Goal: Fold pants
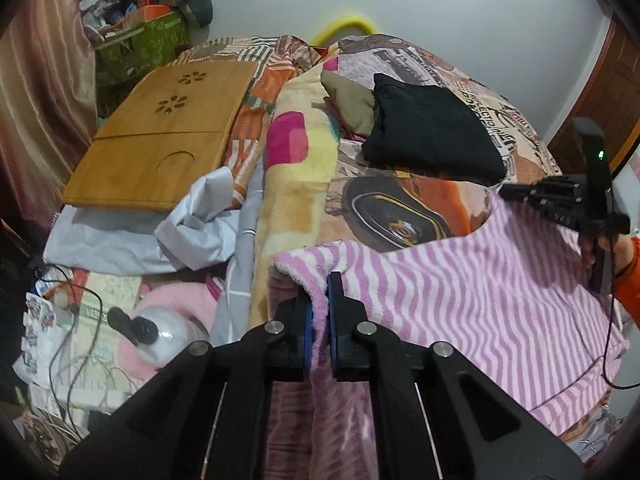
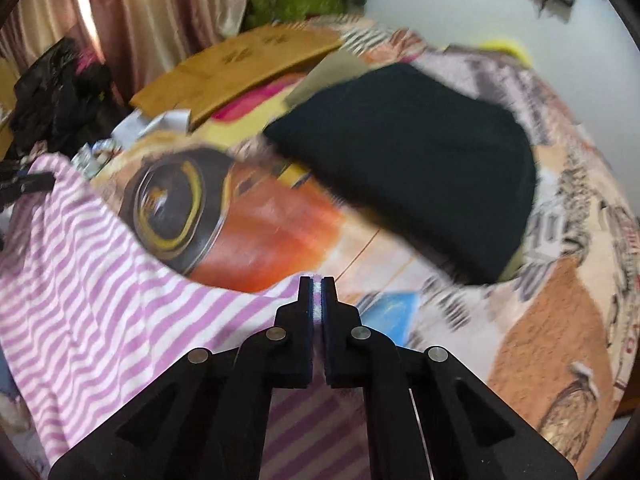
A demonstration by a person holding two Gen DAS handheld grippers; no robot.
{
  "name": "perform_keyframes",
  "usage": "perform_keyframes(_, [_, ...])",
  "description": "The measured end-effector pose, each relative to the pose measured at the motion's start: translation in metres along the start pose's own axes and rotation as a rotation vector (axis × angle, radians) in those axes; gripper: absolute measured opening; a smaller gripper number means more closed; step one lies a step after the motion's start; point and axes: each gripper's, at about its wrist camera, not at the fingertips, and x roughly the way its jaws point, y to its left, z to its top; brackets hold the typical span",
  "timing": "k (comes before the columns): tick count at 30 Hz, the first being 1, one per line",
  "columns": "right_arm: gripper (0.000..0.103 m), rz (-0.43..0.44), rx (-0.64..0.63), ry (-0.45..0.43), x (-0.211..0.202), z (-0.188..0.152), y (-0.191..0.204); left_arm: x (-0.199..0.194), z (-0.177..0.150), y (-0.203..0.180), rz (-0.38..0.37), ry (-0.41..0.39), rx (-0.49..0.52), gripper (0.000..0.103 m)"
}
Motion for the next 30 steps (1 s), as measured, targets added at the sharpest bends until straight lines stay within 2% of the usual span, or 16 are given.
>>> perform_keyframes(3, [0.003,-0.061,0.016,-0.003,0.007,0.006,-0.004,0.008,0.007,0.005,0.022,0.007,-0.006,0.006])
perform_keyframes(8, [0.003,-0.096,0.031,0.075,0.030,0.008,-0.004,0.027,0.016,0.017,0.028,0.073,-0.039,0.009])
perform_keyframes(12, [0.008,-0.102,0.067,0.051,0.004,0.007,-0.012,0.004,0.015,0.018,0.024,0.045,-0.050,0.015])
perform_keyframes(14, [0.012,-0.094,0.084,0.022,-0.020,0.003,-0.013,-0.011,0.011,0.017,0.039,0.025,-0.041,0.020])
perform_keyframes(15, [0.018,-0.093,0.092,0.011,-0.028,0.001,-0.014,-0.021,0.008,0.018,0.034,0.017,-0.040,0.022])
perform_keyframes(17, [0.025,-0.094,0.116,-0.030,-0.056,-0.010,-0.014,-0.034,0.000,0.018,0.025,0.006,-0.042,0.030])
perform_keyframes(19, [0.030,-0.107,0.139,-0.055,-0.078,-0.023,-0.012,-0.047,-0.013,0.018,0.023,0.004,-0.034,0.032])
perform_keyframes(26, [0.032,-0.207,0.225,-0.089,-0.139,-0.091,-0.004,-0.081,-0.072,0.016,0.000,0.019,-0.023,0.040])
perform_keyframes(30, [0.037,-0.247,0.305,-0.090,-0.163,-0.133,-0.003,-0.084,-0.099,0.014,-0.028,0.038,-0.021,0.044])
